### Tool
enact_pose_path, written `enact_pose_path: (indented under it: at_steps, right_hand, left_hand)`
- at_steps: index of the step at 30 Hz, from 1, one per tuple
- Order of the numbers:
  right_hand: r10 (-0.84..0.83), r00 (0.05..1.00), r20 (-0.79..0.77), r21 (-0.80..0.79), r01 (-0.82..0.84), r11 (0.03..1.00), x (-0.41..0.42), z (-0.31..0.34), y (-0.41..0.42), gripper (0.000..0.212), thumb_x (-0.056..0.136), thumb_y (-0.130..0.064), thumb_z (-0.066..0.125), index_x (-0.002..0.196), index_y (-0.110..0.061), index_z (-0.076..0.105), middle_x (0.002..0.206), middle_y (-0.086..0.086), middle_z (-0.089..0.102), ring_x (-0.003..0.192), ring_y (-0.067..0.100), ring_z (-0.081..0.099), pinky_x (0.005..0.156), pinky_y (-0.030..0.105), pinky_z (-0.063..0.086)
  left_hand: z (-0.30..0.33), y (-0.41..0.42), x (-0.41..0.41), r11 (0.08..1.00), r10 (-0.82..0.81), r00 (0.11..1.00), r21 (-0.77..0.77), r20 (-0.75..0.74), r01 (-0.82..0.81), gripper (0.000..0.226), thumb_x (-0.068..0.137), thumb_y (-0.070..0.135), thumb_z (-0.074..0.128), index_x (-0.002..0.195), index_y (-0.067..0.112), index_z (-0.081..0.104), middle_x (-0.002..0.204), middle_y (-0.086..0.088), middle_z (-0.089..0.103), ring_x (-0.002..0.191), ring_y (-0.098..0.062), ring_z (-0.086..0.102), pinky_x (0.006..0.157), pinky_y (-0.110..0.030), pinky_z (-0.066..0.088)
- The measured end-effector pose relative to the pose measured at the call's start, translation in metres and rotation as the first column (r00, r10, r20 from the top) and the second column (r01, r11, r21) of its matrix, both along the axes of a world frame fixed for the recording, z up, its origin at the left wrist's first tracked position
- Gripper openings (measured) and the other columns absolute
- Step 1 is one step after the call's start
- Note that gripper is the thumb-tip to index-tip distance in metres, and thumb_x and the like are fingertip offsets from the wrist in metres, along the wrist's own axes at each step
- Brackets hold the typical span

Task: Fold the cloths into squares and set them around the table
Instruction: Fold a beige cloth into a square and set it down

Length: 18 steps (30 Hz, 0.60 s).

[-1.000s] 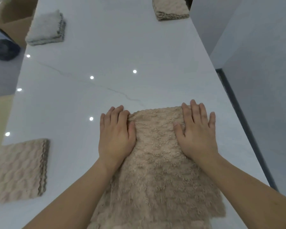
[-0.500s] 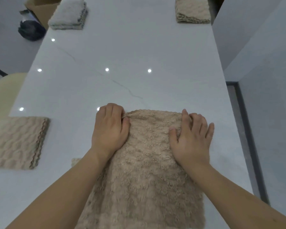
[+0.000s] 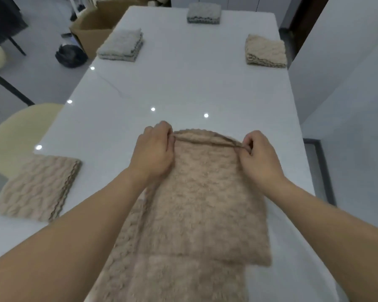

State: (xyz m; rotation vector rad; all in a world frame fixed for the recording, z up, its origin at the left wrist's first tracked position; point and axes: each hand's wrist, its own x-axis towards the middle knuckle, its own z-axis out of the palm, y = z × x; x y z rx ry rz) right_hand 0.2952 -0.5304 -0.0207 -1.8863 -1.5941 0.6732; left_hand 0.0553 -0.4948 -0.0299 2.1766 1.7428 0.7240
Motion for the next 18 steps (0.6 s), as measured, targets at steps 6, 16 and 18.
enact_pose_path:
  at_steps: [6, 16, 18]
  right_hand:
    - [-0.004, 0.999, -0.032, 0.378, 0.016, 0.926, 0.002, 0.115, 0.058, 0.022, 0.084, -0.001, 0.038, 0.091, -0.022, 0.04, 0.072, -0.009, 0.043, 0.067, 0.017, 0.041, 0.057, 0.031, 0.032]
    - [0.307, 0.887, 0.345, 0.214, -0.393, 0.894, 0.071, 0.053, 0.035, 0.023, 0.087, -0.005, 0.051, 0.105, -0.016, 0.061, 0.097, 0.002, 0.066, 0.091, 0.028, 0.061, 0.084, 0.041, 0.045]
    - [0.453, 0.748, 0.485, 0.001, -0.519, 0.855, 0.09, 0.023, 0.034, 0.018, 0.087, -0.009, 0.052, 0.097, -0.018, 0.064, 0.095, 0.0, 0.068, 0.092, 0.028, 0.062, 0.082, 0.039, 0.043]
  left_hand:
    - [0.111, 0.042, 0.015, 0.892, 0.043, 0.971, 0.428, 0.237, -0.144, 0.016, 0.094, 0.011, 0.036, 0.099, 0.005, 0.05, 0.09, -0.008, 0.048, 0.085, -0.028, 0.047, 0.071, -0.043, 0.039]
    - [0.036, -0.035, 0.036, 0.956, -0.067, 0.991, 0.277, -0.115, 0.097, 0.016, 0.079, 0.012, 0.051, 0.092, 0.01, 0.058, 0.087, -0.005, 0.051, 0.076, -0.027, 0.043, 0.067, -0.045, 0.038]
    - [-0.007, -0.064, 0.053, 0.994, -0.054, 0.986, 0.082, -0.16, 0.068, 0.017, 0.077, 0.023, 0.047, 0.088, 0.014, 0.056, 0.085, -0.001, 0.049, 0.076, -0.026, 0.045, 0.068, -0.042, 0.04]
